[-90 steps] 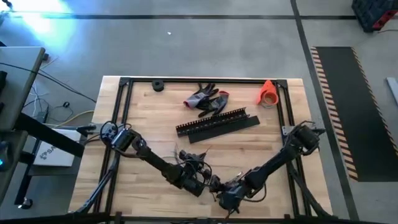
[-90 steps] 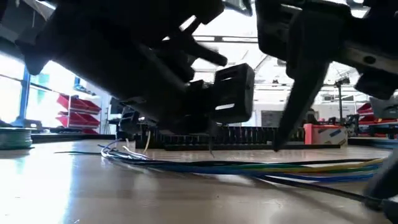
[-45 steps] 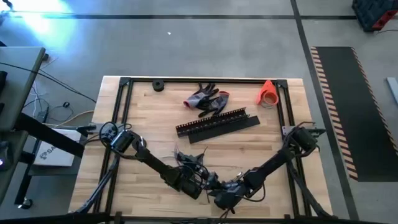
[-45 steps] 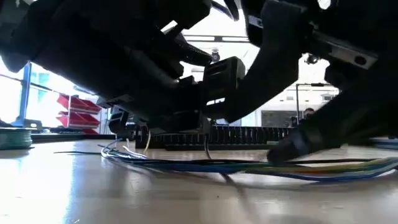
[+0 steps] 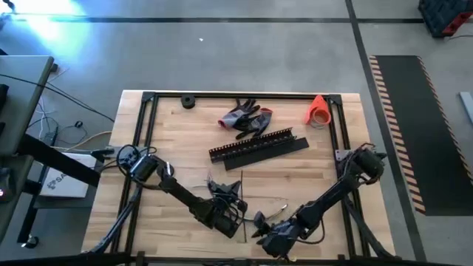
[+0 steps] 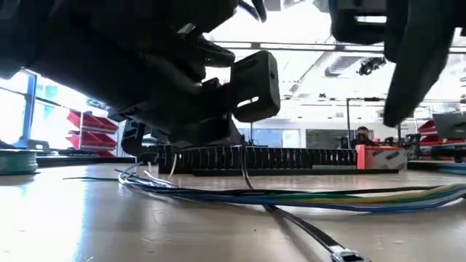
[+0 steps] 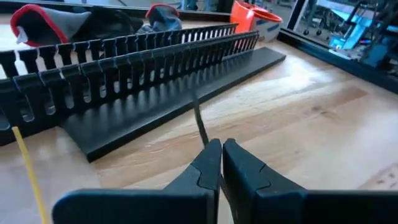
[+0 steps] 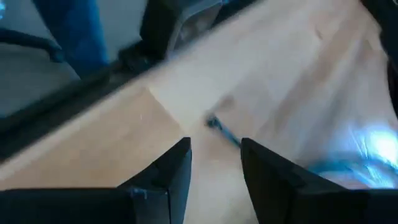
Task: Ziptie cables
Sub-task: Wrap the cables using a black zip tie
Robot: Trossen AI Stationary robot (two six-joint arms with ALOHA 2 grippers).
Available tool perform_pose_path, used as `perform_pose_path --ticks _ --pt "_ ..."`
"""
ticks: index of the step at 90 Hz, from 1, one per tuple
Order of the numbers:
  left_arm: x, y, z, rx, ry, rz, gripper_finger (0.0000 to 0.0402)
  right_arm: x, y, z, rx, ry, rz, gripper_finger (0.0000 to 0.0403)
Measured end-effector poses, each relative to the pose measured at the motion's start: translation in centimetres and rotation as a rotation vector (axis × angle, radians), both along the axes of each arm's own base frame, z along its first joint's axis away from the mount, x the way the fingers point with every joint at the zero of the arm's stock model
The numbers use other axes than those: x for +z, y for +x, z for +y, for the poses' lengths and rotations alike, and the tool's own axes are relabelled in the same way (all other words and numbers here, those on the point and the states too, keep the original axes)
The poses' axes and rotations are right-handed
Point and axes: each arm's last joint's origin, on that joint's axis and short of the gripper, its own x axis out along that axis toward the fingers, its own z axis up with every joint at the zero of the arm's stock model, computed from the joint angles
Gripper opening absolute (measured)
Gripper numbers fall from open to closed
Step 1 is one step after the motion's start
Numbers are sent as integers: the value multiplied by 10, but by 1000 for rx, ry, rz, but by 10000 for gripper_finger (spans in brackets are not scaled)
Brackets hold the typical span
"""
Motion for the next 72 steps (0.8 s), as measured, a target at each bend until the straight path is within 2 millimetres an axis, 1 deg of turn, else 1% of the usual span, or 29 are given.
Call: perform_pose_path --ticks 15,23,36,49,59,72 --pt "0 0 2 5 -1 -1 0 -6 26 -14 115 43 78 124" --pt "-1 0 2 4 -1 6 0 -8 35 -21 170 3 95 124" --pt "-2 -4 1 14 -13 -3 0 -11 37 -26 245 -84 69 124" --pt "-2 -5 1 13 -23 5 0 -12 39 -26 270 -184 -1 124" --pt "-4 -10 1 25 -58 1 0 -22 41 -25 287 -233 -17 124" --pt "-5 -18 -2 46 -94 -33 0 -36 43 -17 270 -296 -68 124"
